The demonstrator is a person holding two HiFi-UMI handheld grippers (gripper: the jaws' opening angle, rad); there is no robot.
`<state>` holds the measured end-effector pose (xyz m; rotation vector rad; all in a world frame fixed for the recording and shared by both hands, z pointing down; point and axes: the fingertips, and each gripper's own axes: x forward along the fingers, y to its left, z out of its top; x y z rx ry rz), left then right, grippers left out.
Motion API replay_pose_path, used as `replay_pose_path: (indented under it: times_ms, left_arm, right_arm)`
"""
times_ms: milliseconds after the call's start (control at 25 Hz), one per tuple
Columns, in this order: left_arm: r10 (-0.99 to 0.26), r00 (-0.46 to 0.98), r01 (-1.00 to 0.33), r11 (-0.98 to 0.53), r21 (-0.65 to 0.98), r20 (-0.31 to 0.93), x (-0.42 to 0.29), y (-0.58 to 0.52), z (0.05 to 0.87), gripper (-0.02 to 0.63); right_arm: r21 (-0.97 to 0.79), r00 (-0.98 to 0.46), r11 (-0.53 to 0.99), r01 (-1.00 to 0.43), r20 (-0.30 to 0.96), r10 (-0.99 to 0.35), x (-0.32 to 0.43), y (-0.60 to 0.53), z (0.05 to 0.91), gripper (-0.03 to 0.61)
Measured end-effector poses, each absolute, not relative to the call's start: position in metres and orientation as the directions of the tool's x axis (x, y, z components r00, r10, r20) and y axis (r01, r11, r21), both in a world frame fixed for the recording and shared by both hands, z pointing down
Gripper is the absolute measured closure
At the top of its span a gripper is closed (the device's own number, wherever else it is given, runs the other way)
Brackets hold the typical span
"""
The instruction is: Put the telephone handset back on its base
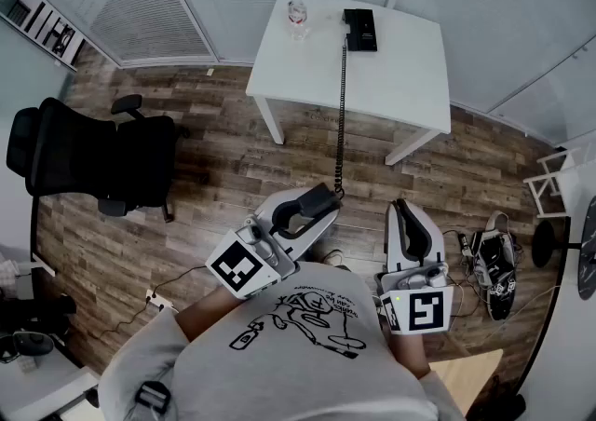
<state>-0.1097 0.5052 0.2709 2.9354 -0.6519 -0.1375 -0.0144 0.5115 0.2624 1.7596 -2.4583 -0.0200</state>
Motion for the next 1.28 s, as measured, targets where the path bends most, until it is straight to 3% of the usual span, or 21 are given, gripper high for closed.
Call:
replay_pose_path:
  times_ms: [880,1280]
  left_arm:
    - [-0.426,0.904,-0.415,-0.891,0.186,-0.026,-0.148,0.461,0.290,0.540]
    - [-0.445,0.896,-0.438,-0.878,0.193,0.008,-0.122,0.417,0.304,0.540]
  right_arm:
    - [0.011,-0.320,0.323,-0.946,0.115,-0.940,-0.052,0.470,0.282,0.555]
    - [-0.001,-0.326,0.328,-0.945,0.113,-0.939,-0.022,0.424,0.292,0.555]
